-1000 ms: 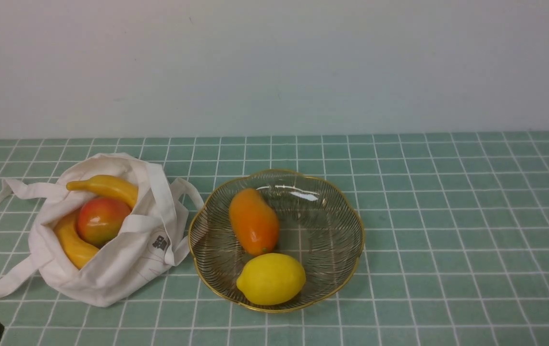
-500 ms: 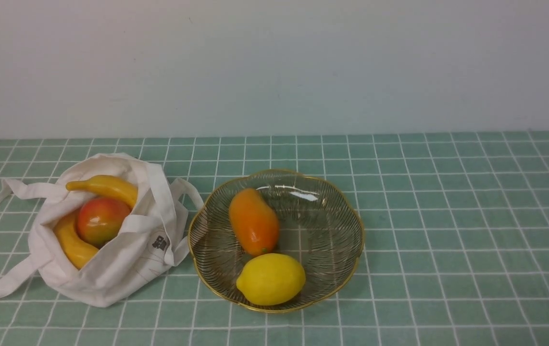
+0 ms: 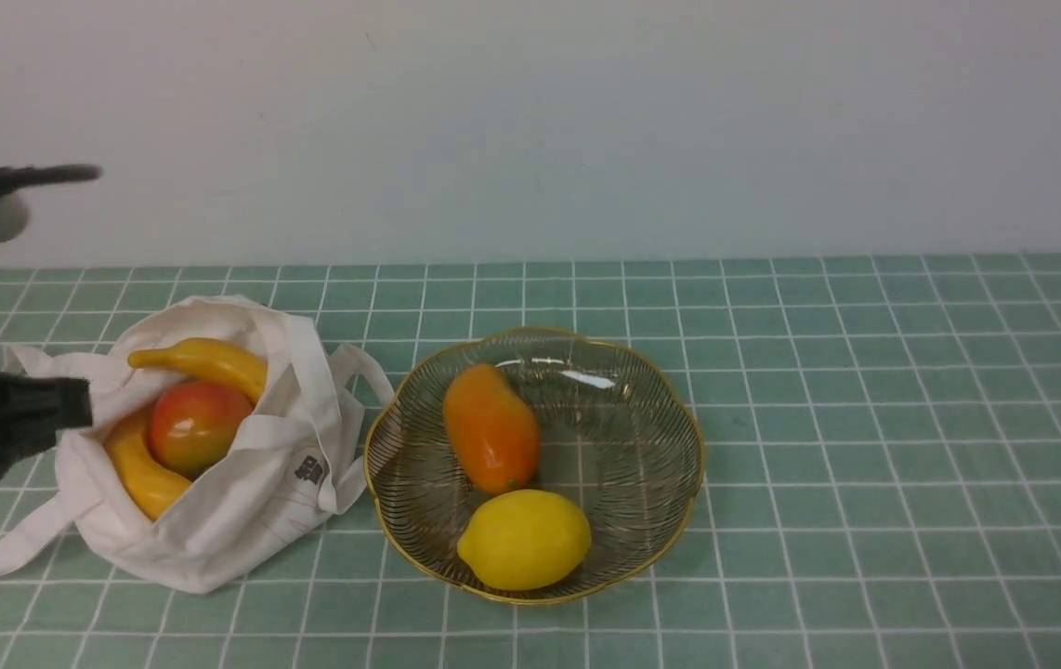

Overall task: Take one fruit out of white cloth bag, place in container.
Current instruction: 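Reach into the bag and grasp the red fruit inside it with the left gripper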

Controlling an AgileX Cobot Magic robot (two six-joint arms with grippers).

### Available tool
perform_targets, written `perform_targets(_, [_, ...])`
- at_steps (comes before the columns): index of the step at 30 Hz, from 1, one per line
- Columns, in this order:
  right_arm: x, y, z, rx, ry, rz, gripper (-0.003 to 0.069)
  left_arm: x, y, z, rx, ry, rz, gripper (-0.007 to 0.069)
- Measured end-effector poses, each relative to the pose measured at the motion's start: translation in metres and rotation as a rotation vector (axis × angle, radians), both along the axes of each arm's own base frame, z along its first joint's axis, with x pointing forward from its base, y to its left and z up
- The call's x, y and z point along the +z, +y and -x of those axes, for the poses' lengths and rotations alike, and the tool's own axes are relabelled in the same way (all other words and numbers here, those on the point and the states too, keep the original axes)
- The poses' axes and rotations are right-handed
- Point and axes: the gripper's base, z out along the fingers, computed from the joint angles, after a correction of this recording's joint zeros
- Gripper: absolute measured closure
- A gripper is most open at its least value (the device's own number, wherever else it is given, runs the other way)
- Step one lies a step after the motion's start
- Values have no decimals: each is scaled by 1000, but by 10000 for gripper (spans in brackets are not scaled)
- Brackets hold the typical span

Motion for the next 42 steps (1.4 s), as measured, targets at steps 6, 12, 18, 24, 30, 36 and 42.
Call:
perform_targets(6, [0,0,0,0,0,0,674,-24,0,-64,-53,145,-57,632])
perform_targets(12, [0,0,0,0,0,0,674,-42,-1,-90,-136,196,-117,615])
perform_targets(18, [0,0,0,0,0,0,674,-69,-1,-123,-159,139,-147,396])
perform_targets(24, [0,0,0,0,0,0,674,-96,-1,-142,-147,138,-146,162])
perform_targets(30, [0,0,0,0,0,0,674,-119,-1,-153,-108,165,-119,7])
perform_targets(36, [0,0,0,0,0,0,674,-140,0,-157,-120,212,-138,-10])
perform_targets(42, [0,0,0,0,0,0,674,-143,1,-162,-134,201,-165,22])
